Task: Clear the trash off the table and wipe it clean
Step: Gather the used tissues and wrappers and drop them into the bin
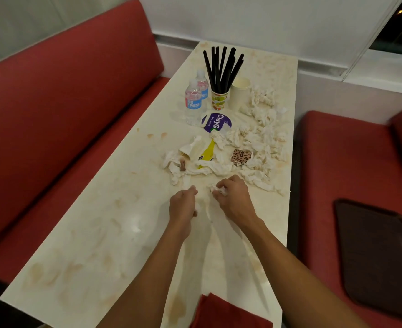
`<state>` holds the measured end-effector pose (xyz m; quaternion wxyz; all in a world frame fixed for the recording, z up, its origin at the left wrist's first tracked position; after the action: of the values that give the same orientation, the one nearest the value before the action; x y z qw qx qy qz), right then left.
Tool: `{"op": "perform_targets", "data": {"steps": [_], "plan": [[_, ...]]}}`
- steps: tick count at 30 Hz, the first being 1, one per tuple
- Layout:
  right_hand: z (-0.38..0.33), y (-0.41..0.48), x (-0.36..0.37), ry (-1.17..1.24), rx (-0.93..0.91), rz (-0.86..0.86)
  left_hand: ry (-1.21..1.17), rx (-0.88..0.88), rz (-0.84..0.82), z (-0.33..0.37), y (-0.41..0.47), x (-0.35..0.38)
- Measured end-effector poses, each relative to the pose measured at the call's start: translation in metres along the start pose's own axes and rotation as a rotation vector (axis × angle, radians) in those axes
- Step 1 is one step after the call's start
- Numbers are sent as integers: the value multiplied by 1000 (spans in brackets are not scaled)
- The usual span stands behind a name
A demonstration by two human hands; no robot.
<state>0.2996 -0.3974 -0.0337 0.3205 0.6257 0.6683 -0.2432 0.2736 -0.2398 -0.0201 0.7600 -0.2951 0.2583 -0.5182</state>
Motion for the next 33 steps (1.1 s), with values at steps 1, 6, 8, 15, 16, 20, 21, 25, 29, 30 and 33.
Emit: {"op": "perform_targets", "data": {"steps": [1,6,8,15,16,20,21,25,29,30,33], "plan": [[-3,-2,-1,37,-12,43,2,3,-20,1,0,2],[-31,-18,-9,316,-37,179,-100,-4,-120,12,-2,13],[-38,-22,-7,328,-47,138,-151,-31,-154,17,-4,18],[-42,-16,-23,259,-97,-155,-257,-81,-112,22,2,18],[-42,-14,-28,302,-69,-213,-253,-72,-75,22,5,17],[-36,10,-34,332,31,-124,-296,-59,-32,23,11,12],[-32,18,-32,273,51,-34,-310,-67,-30,23,12,11],[-14,44,-13,-76,39,19,-323,-62,-31,22,14,8],[-3,54,-1,-224,30,-50,-265,-24,-104,19,12,2],[-2,53,0,-190,11,-20,-249,-14,-122,18,12,1],[-7,41,-6,-57,1,83,-219,-1,-111,17,10,-1]]}}
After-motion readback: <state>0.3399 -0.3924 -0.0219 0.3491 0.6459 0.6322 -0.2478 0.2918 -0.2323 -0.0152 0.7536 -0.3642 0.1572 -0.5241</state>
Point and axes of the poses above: each hand's wrist, its own y-axis towards the middle knuckle, its own x-axis out of the palm, z = x × y, the point moved 1 cm from there along y, towards the middle knuckle, and after that the axes turned 8 degrees about -x, right-handed, at the moved point
